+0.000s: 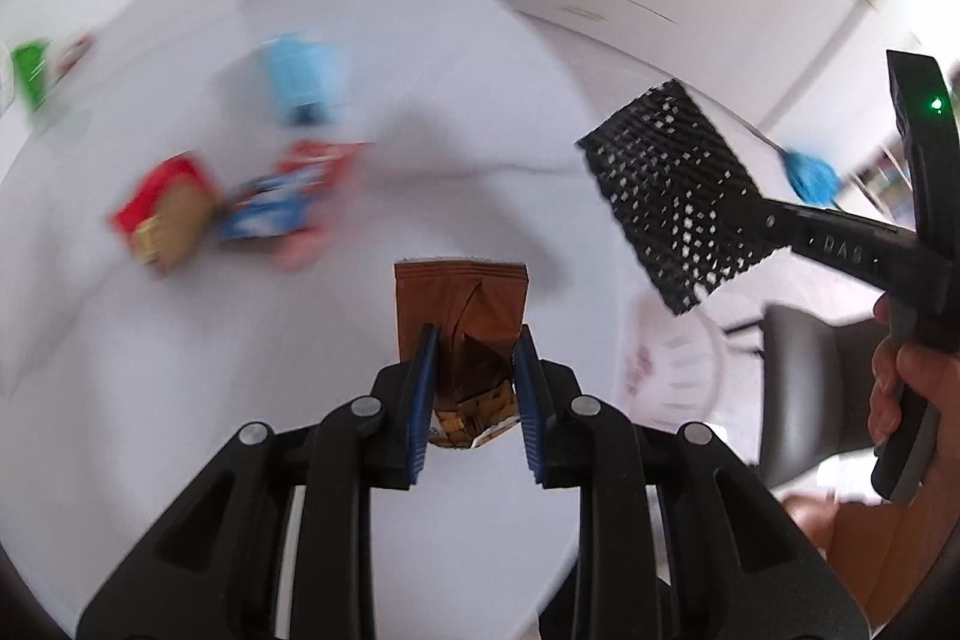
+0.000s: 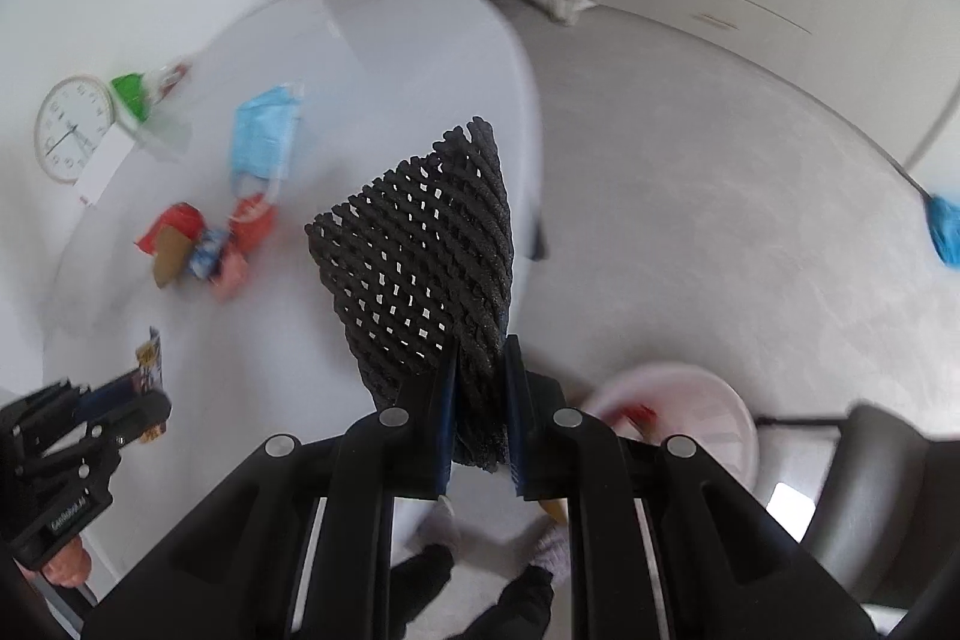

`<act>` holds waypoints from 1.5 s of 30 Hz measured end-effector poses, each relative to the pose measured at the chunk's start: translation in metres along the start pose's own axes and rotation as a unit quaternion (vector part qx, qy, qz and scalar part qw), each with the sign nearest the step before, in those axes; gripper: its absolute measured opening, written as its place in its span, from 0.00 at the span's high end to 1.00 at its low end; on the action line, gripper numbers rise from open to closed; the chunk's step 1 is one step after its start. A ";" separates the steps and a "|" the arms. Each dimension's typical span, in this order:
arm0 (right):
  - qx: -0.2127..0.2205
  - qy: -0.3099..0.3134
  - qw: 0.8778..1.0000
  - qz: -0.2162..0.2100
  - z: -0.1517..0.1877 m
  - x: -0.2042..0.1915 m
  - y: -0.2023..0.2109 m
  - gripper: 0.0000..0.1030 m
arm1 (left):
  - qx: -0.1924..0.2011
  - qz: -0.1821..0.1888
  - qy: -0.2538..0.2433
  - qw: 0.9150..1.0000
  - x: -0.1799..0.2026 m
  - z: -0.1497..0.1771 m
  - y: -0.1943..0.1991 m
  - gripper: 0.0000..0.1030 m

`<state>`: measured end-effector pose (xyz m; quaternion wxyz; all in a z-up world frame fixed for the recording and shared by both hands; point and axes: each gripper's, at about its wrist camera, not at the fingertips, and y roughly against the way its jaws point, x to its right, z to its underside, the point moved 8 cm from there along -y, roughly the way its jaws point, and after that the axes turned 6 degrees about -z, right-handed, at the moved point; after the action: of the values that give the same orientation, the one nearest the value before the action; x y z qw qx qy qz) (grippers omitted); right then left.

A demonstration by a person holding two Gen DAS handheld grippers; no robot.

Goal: Collect trash
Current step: 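Carry to the bin and drop the wrapper with the left tool while the right drops the mesh pad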

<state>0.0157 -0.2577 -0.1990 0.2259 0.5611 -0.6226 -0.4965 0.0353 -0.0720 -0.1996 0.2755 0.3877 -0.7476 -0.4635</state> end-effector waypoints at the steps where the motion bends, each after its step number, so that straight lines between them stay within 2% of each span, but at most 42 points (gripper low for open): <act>1: 0.000 -0.008 1.000 0.011 0.011 0.015 0.009 0.86 | -0.002 0.011 -0.016 1.000 0.020 0.001 0.000 0.76; 5: -0.004 -0.041 0.998 0.044 0.051 0.066 0.037 0.85 | -0.015 0.047 -0.074 0.996 0.090 0.005 -0.006 0.76; 9: -0.007 -0.067 0.995 0.076 0.084 0.111 0.058 0.85 | -0.042 0.096 -0.122 0.987 0.165 0.011 -0.022 0.76; 14: -0.004 -0.093 0.991 0.096 0.109 0.154 0.076 0.85 | -0.066 0.111 -0.171 0.977 0.236 0.016 -0.048 0.75; 17: -0.004 -0.101 0.990 0.101 0.116 0.172 0.081 0.85 | -0.075 0.110 -0.185 0.974 0.262 0.020 -0.060 0.67; 19: -0.003 -0.105 0.989 0.101 0.118 0.183 0.082 0.85 | -0.081 0.106 -0.187 0.973 0.275 0.022 -0.067 0.52; 20: -0.003 -0.107 0.989 0.101 0.119 0.188 0.083 0.85 | -0.081 0.102 -0.188 0.973 0.280 0.023 -0.069 0.50; 22: -0.004 -0.110 0.989 0.100 0.120 0.197 0.082 0.85 | -0.085 0.095 -0.191 0.973 0.288 0.026 -0.073 0.38; 28: -0.007 -0.113 0.989 0.094 0.123 0.212 0.079 0.84 | -0.082 0.088 -0.184 0.976 0.295 0.025 -0.070 0.22; 35: -0.015 -0.112 0.990 0.086 0.129 0.211 0.069 0.83 | -0.070 0.085 -0.170 0.979 0.273 0.019 -0.055 0.16; 40: -0.032 -0.113 0.990 0.077 0.133 0.208 0.046 0.82 | -0.056 0.078 -0.142 0.985 0.255 0.011 -0.038 0.10; 43: -0.043 -0.109 0.991 0.070 0.134 0.202 0.029 0.75 | -0.048 0.072 -0.136 0.987 0.245 0.010 -0.029 0.08; 45: -0.049 -0.106 0.991 0.068 0.135 0.199 0.019 0.57 | -0.043 0.064 -0.131 0.988 0.237 0.010 -0.025 0.08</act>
<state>-0.1595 -0.3945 -0.2923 0.2189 0.4496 -0.6545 -0.5671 -0.0936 -0.2719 -0.2138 0.2206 0.2629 -0.7796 -0.5238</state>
